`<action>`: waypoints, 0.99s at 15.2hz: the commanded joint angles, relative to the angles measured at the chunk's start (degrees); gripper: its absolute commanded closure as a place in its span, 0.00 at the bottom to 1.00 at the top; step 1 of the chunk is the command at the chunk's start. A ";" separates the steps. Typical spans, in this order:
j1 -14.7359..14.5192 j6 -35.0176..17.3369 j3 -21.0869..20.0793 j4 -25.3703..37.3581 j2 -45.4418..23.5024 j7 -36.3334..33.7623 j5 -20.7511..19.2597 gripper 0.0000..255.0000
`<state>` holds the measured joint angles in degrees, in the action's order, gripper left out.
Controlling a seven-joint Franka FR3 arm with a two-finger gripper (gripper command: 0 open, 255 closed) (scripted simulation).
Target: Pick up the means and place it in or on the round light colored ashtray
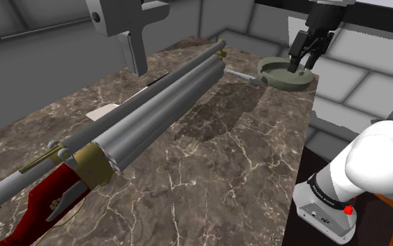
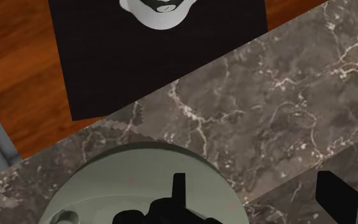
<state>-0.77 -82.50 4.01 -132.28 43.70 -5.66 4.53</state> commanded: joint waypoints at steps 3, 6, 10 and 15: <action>-1.32 -2.45 -0.37 2.09 -4.19 2.31 -0.60 0.00; -3.15 -5.65 -1.04 5.66 -10.39 5.61 -1.46 0.00; -5.30 -9.09 -2.22 11.11 -18.44 9.68 -2.63 0.00; -7.67 -12.15 -4.12 18.89 -28.14 14.20 -4.36 0.00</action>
<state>-8.03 -94.13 0.17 -115.09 17.51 7.39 0.61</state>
